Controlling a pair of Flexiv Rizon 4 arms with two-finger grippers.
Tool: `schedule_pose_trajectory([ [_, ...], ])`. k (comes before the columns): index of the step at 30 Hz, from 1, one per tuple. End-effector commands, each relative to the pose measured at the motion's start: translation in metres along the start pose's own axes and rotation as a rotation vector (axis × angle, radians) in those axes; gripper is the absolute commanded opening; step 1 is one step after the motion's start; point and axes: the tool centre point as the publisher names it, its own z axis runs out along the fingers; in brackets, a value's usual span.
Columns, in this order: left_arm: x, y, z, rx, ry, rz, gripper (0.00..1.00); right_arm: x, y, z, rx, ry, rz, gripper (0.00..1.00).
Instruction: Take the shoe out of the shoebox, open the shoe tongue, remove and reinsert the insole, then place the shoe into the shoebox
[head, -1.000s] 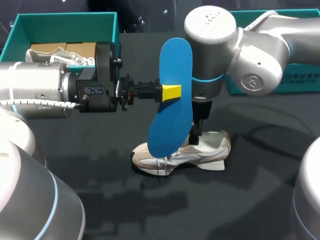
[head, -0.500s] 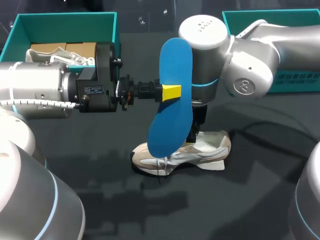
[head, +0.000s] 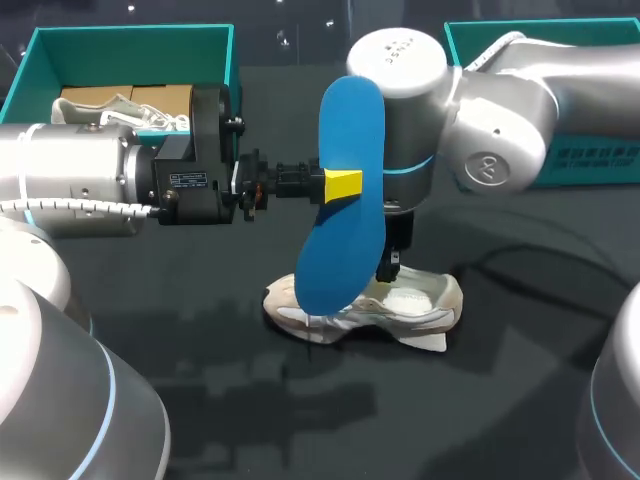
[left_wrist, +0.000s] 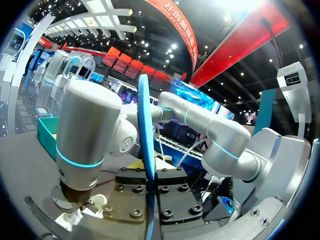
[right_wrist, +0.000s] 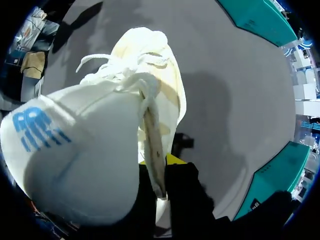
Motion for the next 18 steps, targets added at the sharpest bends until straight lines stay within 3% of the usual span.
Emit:
schedule_pose_trajectory([
  [1, 0.001, 0.002, 0.000, 0.004, -0.001, 0.000, 0.00, 0.002, -0.007, -0.017, 0.002, 0.007, 0.040, 0.00],
  [6, 0.001, 0.002, 0.000, 0.004, -0.001, 0.000, 0.00, 0.006, -0.013, -0.026, -0.028, 0.052, 0.193, 0.00],
  [14, 0.001, 0.002, 0.000, 0.004, -0.001, 0.000, 0.00, 0.019, -0.025, -0.031, -0.157, 0.107, 0.608, 0.00],
  [18, 0.001, 0.002, 0.000, 0.004, -0.001, 0.000, 0.00, 0.031, -0.023, -0.038, -0.174, 0.067, 0.732, 0.00],
])
